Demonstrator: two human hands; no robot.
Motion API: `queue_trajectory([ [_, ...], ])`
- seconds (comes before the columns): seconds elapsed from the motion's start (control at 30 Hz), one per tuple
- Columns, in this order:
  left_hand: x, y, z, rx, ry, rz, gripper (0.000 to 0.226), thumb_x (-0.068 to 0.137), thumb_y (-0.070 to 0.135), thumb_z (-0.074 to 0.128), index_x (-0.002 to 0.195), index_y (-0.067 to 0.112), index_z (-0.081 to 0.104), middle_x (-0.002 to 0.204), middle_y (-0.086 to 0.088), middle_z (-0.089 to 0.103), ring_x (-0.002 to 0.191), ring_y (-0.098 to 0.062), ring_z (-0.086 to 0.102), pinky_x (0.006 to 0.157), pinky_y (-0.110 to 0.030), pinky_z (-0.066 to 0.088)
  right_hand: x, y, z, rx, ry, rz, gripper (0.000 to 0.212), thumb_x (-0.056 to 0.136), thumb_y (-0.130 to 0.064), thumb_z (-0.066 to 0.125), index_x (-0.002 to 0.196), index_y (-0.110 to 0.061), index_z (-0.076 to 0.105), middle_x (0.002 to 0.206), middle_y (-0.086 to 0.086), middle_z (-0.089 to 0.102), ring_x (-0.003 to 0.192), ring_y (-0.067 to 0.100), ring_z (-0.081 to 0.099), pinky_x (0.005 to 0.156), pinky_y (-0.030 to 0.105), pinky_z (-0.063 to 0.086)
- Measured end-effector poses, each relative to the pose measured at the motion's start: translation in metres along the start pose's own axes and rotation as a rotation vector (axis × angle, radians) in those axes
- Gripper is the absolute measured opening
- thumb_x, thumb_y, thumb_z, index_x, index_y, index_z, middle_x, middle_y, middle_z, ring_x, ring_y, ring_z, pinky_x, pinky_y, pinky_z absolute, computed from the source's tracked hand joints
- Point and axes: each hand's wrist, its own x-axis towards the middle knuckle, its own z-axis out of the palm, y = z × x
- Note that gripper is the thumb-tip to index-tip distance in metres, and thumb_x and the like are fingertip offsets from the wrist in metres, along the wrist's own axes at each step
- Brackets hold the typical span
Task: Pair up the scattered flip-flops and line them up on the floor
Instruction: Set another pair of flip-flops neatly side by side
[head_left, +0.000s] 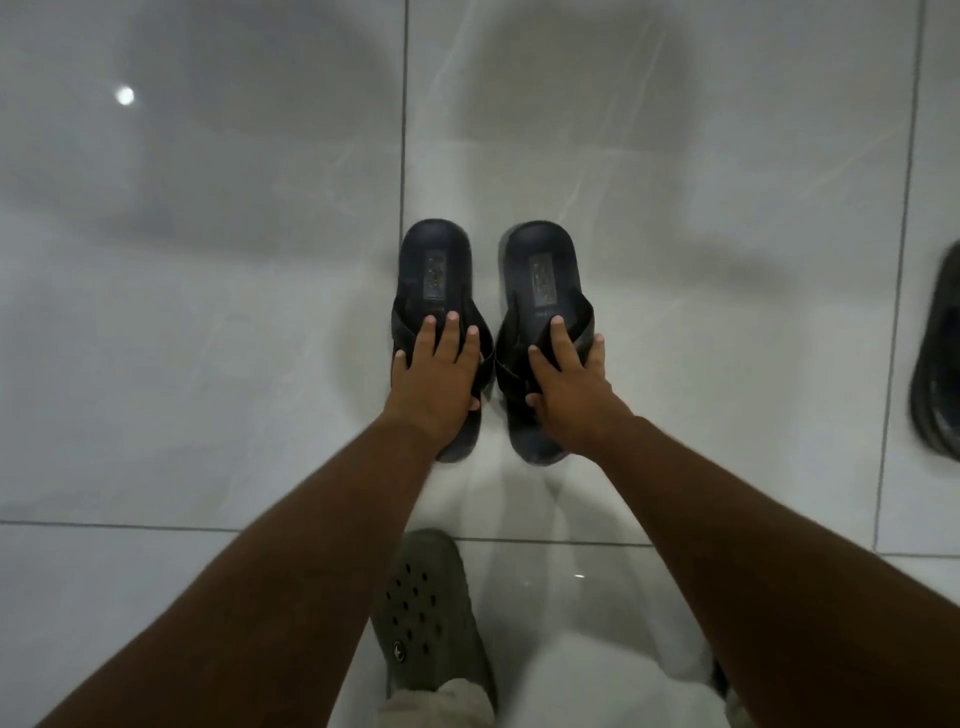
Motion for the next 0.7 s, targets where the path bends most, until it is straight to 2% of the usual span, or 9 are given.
queue_trajectory([
  [0.1,-0.001,-0.018,-0.003,-0.015,0.012,0.014,0.087,0.089,0.038,0.058,0.153,0.018,0.001,0.164,-0.009,-0.005,0.150,-0.034,-0.005,0.117,-0.059,0.020,0.004,-0.017,-0.005,-0.040,-0.050,-0.010,0.065,0.100,-0.040,0.035,0.154,-0.016,0.008,0.161,0.018,-0.017,0.143,0.053,-0.014,0.117,0.063,0.009],
  [0.2,-0.005,-0.048,-0.008,-0.028,0.019,0.018,0.088,0.088,0.039,0.059,0.153,0.020,0.002,0.164,-0.007,-0.003,0.150,-0.032,-0.002,0.116,-0.058,0.021,0.011,-0.045,-0.005,-0.009,-0.025,-0.029,0.061,0.101,-0.037,0.035,0.153,-0.015,0.013,0.160,0.020,-0.015,0.142,0.054,-0.014,0.117,0.061,-0.001],
  [0.3,-0.011,-0.096,-0.014,-0.021,0.026,0.005,0.089,0.087,0.039,0.062,0.153,0.020,0.005,0.164,-0.007,-0.001,0.150,-0.033,0.001,0.114,-0.059,0.023,0.019,-0.090,-0.005,0.018,-0.031,-0.057,0.061,0.100,-0.034,0.038,0.153,-0.014,0.015,0.159,0.021,-0.019,0.140,0.055,-0.016,0.117,0.063,0.007],
  [0.4,-0.018,-0.155,-0.022,-0.022,0.025,-0.026,0.090,0.086,0.038,0.063,0.153,0.021,0.005,0.164,-0.006,-0.001,0.150,-0.033,0.001,0.114,-0.060,0.024,0.034,-0.146,-0.002,0.023,-0.010,-0.122,0.062,0.099,-0.030,0.040,0.153,-0.009,0.016,0.159,0.024,-0.016,0.133,0.047,-0.027,0.115,0.067,0.008],
  [0.43,-0.020,-0.175,-0.024,-0.016,0.025,-0.031,0.090,0.086,0.038,0.063,0.153,0.020,0.005,0.164,-0.007,-0.001,0.150,-0.034,0.001,0.114,-0.060,0.024,0.040,-0.167,-0.002,0.060,-0.023,-0.112,0.062,0.099,-0.029,0.041,0.153,-0.010,0.016,0.159,0.023,-0.018,0.132,0.050,-0.028,0.115,0.066,0.010],
  [0.5,-0.023,-0.212,-0.026,0.013,0.024,-0.027,0.091,0.085,0.039,0.063,0.153,0.019,0.005,0.164,-0.009,0.000,0.149,-0.035,0.001,0.115,-0.061,0.024,0.051,-0.204,-0.004,0.137,-0.064,-0.065,0.063,0.099,-0.026,0.044,0.153,-0.013,0.014,0.159,0.016,-0.025,0.135,0.060,-0.024,0.115,0.065,0.012],
  [0.7,-0.053,-0.277,-0.013,0.015,-0.001,-0.057,0.093,0.085,0.040,0.063,0.153,0.019,0.003,0.164,-0.010,-0.001,0.149,-0.036,-0.002,0.117,-0.059,0.022,0.073,-0.275,-0.014,0.241,-0.089,-0.004,0.067,0.097,-0.021,0.051,0.153,-0.015,0.014,0.159,0.011,-0.029,0.138,0.059,-0.022,0.114,0.064,0.018],
])
